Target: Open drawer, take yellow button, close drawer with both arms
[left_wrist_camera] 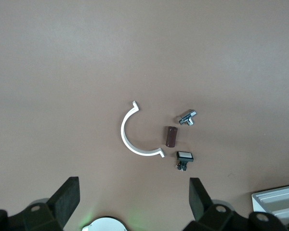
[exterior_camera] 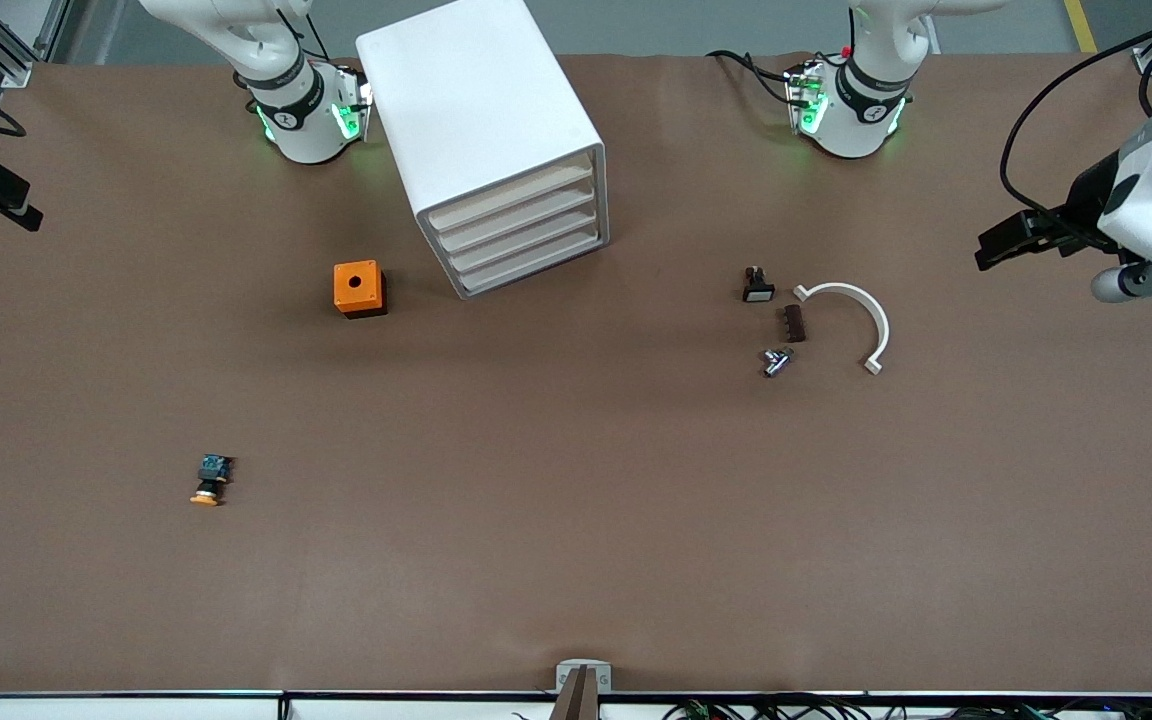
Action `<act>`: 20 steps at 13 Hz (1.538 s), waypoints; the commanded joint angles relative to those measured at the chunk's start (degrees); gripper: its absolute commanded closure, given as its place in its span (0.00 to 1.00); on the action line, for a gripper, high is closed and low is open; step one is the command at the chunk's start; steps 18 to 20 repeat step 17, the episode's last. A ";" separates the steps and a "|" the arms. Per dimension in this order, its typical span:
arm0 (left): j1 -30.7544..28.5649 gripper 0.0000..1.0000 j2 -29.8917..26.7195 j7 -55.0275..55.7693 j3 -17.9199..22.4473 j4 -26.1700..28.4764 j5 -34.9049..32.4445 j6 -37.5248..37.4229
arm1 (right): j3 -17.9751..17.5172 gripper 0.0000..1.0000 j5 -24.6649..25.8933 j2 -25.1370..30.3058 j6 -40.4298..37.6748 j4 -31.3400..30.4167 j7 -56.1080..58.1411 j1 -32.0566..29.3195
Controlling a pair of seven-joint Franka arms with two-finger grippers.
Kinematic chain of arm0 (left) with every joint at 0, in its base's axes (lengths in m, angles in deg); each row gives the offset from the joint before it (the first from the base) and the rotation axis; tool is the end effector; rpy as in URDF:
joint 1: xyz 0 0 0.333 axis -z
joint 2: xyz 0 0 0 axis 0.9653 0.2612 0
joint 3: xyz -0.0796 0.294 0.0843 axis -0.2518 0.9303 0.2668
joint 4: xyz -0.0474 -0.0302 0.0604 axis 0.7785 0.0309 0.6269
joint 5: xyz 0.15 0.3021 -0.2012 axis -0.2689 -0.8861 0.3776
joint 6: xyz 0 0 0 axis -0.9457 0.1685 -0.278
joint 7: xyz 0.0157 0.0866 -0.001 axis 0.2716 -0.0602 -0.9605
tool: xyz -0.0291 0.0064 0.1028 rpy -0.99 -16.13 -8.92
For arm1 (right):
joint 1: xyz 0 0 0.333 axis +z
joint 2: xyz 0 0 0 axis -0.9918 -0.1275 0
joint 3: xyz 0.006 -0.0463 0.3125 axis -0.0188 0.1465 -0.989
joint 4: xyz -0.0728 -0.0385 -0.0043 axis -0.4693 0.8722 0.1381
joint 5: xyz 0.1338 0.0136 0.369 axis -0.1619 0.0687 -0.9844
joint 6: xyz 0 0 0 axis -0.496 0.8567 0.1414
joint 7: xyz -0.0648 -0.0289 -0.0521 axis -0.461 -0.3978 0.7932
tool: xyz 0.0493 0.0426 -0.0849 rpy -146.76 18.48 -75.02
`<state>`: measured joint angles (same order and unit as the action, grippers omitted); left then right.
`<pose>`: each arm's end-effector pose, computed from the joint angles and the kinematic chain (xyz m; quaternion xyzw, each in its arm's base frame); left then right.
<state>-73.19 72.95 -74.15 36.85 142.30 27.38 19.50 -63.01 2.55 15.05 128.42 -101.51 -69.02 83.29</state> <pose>0.5362 -0.0555 0.6083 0.9957 0.0810 -0.0436 0.0112 0.5076 -0.0553 0.6607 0.9997 -0.0228 -0.0004 0.0005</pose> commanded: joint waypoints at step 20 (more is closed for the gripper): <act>-2.11 0.00 -1.68 -7.68 -0.05 -1.44 -1.27 2.45 | -0.61 0.00 -1.56 1.97 0.26 -0.91 3.38 -1.76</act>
